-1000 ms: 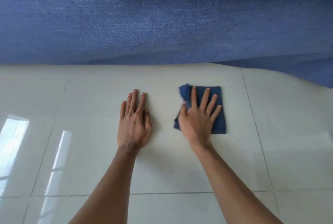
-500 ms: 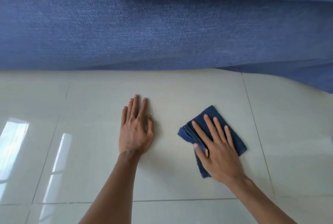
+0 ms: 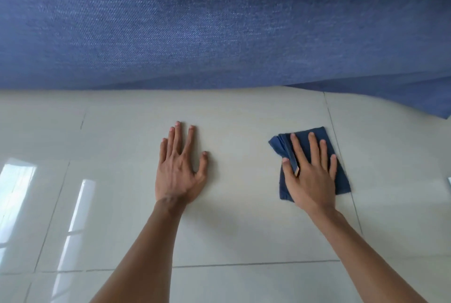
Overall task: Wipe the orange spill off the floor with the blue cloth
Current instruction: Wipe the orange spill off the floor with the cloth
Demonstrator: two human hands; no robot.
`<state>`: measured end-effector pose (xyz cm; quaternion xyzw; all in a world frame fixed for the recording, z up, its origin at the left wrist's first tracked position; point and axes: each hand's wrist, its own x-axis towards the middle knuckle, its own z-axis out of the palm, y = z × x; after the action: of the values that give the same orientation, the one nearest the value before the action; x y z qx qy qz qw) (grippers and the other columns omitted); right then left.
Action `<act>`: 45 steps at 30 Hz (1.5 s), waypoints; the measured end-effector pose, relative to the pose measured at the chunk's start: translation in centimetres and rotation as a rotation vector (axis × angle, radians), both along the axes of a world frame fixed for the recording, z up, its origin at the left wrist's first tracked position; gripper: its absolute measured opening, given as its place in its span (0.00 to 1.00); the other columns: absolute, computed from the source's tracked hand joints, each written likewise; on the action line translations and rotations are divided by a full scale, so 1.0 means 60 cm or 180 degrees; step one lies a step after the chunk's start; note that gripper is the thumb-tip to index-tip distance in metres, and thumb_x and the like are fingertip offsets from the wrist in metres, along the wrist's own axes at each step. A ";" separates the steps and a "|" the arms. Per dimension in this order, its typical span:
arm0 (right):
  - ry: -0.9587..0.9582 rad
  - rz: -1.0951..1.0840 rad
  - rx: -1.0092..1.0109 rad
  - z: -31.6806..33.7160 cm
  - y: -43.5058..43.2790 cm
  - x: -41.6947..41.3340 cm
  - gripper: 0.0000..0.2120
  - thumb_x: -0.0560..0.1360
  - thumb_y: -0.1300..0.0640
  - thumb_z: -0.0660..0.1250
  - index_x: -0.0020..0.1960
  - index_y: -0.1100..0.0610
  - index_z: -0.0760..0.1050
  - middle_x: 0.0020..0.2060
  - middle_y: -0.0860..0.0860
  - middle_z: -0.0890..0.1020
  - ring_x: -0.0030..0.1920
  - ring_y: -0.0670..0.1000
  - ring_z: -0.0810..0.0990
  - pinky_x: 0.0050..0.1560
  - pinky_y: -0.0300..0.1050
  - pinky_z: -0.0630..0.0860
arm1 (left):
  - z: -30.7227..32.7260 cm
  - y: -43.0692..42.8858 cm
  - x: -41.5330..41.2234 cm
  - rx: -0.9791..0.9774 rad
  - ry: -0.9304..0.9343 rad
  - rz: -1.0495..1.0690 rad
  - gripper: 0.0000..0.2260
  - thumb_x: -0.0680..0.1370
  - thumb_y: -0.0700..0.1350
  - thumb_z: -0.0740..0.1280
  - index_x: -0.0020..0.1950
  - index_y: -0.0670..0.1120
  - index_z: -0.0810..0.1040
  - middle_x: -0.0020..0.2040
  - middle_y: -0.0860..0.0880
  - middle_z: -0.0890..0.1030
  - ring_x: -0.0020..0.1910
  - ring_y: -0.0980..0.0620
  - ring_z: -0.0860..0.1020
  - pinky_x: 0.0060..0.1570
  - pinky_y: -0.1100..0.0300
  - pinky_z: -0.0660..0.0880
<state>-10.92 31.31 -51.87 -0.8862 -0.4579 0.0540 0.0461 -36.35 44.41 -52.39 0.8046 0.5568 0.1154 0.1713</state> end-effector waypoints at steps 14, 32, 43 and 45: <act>0.0101 -0.0339 -0.0008 -0.004 0.044 -0.044 0.30 0.79 0.39 0.43 0.80 0.43 0.50 0.81 0.55 0.52 0.80 0.59 0.48 0.77 0.65 0.46 | 0.004 0.000 -0.001 0.0008 -0.0047 0.0065 0.32 0.80 0.60 0.53 0.81 0.52 0.51 0.82 0.50 0.47 0.81 0.52 0.45 0.79 0.55 0.43; -0.0107 0.0398 0.0159 -0.013 0.017 -0.080 0.29 0.79 0.43 0.49 0.80 0.45 0.55 0.80 0.54 0.57 0.80 0.58 0.55 0.76 0.64 0.55 | 0.005 -0.001 -0.001 0.0030 -0.0074 0.0094 0.30 0.81 0.57 0.53 0.81 0.52 0.49 0.82 0.51 0.47 0.81 0.53 0.44 0.79 0.56 0.42; 0.0067 0.0563 0.0208 -0.009 0.052 -0.182 0.30 0.78 0.43 0.50 0.80 0.44 0.54 0.80 0.56 0.55 0.80 0.62 0.53 0.76 0.66 0.52 | 0.007 -0.007 0.000 -0.0027 0.0036 0.0357 0.31 0.80 0.59 0.52 0.81 0.50 0.49 0.82 0.48 0.47 0.81 0.49 0.44 0.79 0.48 0.42; 0.0062 0.0531 0.0178 -0.010 0.085 -0.128 0.30 0.78 0.44 0.48 0.80 0.44 0.55 0.80 0.55 0.57 0.80 0.59 0.54 0.77 0.64 0.53 | 0.009 -0.005 -0.001 -0.0043 0.0052 0.0358 0.31 0.80 0.59 0.52 0.81 0.50 0.49 0.82 0.48 0.47 0.81 0.49 0.44 0.79 0.48 0.42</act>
<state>-18.58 36.44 -52.47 -0.8428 -0.5309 0.0533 0.0706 -36.43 44.08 -51.88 0.7717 0.6033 0.1145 0.1654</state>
